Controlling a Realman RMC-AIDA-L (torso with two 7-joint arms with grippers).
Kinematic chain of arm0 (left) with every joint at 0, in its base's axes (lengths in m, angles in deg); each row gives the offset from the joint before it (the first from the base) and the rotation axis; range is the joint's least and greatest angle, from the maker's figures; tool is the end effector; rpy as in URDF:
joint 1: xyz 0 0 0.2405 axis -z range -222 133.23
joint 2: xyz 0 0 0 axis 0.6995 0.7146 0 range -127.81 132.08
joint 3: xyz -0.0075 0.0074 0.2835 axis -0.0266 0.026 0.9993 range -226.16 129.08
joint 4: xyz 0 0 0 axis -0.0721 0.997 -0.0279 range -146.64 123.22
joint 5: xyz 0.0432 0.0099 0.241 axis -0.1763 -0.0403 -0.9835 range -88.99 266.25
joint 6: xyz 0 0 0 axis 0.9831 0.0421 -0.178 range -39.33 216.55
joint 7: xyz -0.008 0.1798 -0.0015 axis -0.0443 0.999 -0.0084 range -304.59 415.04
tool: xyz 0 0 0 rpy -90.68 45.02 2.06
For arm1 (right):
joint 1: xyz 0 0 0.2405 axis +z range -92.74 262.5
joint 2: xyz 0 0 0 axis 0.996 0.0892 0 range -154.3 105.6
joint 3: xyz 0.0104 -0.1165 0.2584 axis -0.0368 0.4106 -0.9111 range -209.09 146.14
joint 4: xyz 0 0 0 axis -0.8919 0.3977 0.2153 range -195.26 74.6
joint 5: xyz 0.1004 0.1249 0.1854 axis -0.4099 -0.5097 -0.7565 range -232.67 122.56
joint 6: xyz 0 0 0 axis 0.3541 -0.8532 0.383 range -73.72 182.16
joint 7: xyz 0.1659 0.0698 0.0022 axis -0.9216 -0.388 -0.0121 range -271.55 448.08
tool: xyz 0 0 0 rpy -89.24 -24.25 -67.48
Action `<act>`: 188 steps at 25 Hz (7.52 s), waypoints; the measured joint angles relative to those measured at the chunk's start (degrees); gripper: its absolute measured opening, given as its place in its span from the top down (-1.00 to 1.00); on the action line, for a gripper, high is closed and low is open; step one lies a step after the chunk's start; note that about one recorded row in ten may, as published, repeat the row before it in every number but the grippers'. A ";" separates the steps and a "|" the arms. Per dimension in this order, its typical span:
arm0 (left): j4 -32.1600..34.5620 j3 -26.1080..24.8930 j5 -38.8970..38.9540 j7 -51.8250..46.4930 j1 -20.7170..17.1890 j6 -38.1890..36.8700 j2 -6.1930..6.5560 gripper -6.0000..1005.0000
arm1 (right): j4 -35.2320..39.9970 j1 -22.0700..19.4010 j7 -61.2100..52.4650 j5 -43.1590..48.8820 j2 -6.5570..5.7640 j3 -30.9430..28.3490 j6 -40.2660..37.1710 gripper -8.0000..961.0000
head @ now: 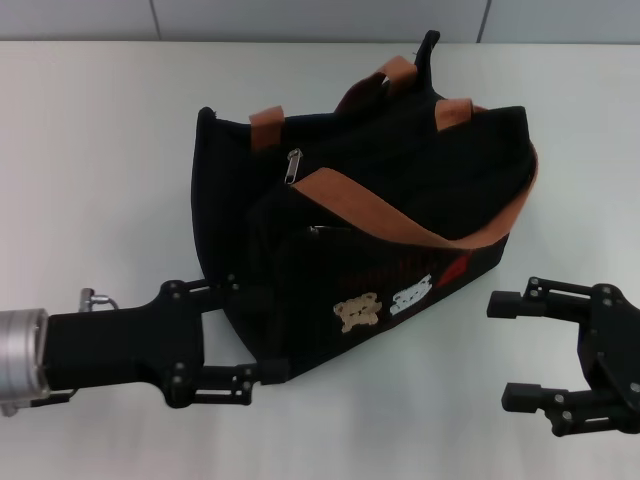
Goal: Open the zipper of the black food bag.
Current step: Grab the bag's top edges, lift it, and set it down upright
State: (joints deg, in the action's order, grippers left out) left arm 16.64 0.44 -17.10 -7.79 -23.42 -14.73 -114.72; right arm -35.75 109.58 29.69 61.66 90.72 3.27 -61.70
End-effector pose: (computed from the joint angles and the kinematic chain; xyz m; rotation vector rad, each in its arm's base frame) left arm -0.3115 0.2822 -0.0601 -2.8789 -0.4827 -0.9808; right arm 0.3018 0.2713 -0.0291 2.8833 -0.3473 -1.1554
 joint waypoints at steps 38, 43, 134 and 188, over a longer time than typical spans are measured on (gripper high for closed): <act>-7.31 -6.11 -2.34 -1.13 4.68 14.02 -2.06 -0.41 | -0.06 -0.42 0.87 0.35 0.43 0.22 1.84 -0.71; -7.36 -6.41 -1.76 0.18 4.72 15.57 -2.06 -0.35 | -0.15 -0.14 0.87 0.35 0.55 -0.06 2.27 -0.71; 19.46 -6.96 3.34 19.62 5.89 -7.79 -1.63 0.83 | -16.92 4.96 18.57 -14.20 4.49 -9.17 18.60 -0.70; 15.60 -4.43 3.44 20.17 7.35 -5.48 -1.72 0.78 | -30.87 4.19 40.17 -13.30 4.71 -21.46 18.69 -0.70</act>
State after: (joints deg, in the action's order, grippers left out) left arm 32.24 -3.99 -13.66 12.38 -16.06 -20.21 -116.44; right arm -66.62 113.77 69.85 48.36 95.43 -18.19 -43.01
